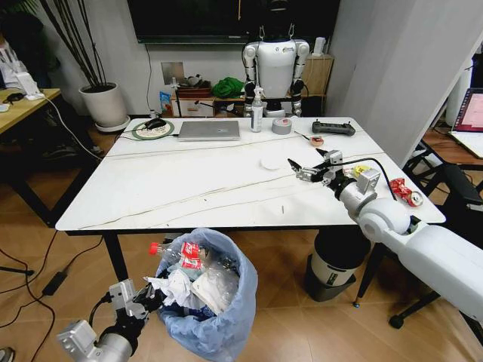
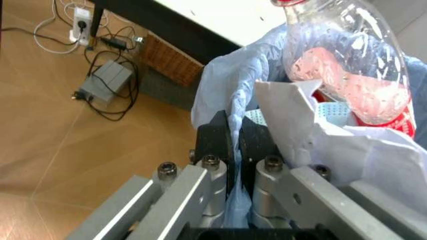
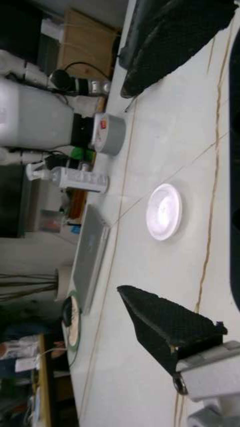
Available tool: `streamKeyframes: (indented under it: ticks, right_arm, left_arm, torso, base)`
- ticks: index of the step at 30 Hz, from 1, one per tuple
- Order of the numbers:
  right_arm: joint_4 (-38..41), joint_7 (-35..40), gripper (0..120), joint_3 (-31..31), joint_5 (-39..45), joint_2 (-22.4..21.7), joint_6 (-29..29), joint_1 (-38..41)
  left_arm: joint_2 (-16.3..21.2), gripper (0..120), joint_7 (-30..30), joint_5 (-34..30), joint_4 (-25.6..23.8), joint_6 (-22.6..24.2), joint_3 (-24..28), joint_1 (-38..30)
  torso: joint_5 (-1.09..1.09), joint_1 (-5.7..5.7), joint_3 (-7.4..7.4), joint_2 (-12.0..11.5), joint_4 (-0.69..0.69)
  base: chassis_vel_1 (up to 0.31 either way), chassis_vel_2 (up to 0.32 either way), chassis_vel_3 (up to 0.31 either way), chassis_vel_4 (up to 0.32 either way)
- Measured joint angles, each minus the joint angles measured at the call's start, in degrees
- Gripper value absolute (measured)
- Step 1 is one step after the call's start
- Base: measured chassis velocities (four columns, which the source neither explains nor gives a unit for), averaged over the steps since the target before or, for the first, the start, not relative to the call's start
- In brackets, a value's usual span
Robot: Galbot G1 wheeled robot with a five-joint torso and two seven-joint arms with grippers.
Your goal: Pick up the trash bin and place the trash from the table into it.
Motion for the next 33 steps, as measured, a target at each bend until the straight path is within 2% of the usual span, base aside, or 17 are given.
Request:
streamKeyframes:
  ticks: [3, 8, 11, 16, 33]
  right_arm:
    - [-1.8, -1.2, 100, -0.9, 0.6, 0.6, -2.2, 2.5]
    - [-10.1, -10.5, 100, -6.1, 3.0, 3.7, -5.1, 12.5]
    - [-13.0, -14.1, 100, -8.7, 3.6, 5.1, -5.3, 15.4]
    - [-20.1, -20.5, 100, -15.3, 5.6, 10.8, -6.7, 21.8]
    - [-40.5, -30.1, 100, -22.6, 3.4, 23.0, -11.7, 30.7]
  left_arm:
    - [0.2, 0, 0.0, -0.3, -0.2, 0.0, -0.4, -0.1]
    - [0.5, 0, 0.0, -1.3, -0.3, 0.0, -1.2, -0.3]
    - [0.5, 0, 0.0, -1.4, 0.0, 0.0, -1.2, -0.5]
    - [0.2, 0, 0.0, -1.5, 0.7, 0.0, -1.2, -0.7]
    - [-0.4, 0, 0.1, -1.2, 1.0, 0.0, -1.2, -0.2]
  torso:
    - [0.00, 0.00, 0.00, 0.0, 0.00]
    - [-0.02, 0.00, 0.00, 0.0, 0.00]
    - [-0.03, 0.01, 0.00, 0.0, 0.00]
    - [-0.03, 0.01, 0.01, 0.0, 0.02]
    - [-0.01, 0.01, 0.01, 0.0, 0.00]
  base:
    - [0.000, 0.000, 0.000, 0.000]
    - [0.000, 0.000, 0.000, 0.000]
    - [0.000, 0.000, 0.000, 0.000]
    - [0.000, 0.000, 0.000, 0.000]
    - [0.000, 0.000, 0.000, 0.000]
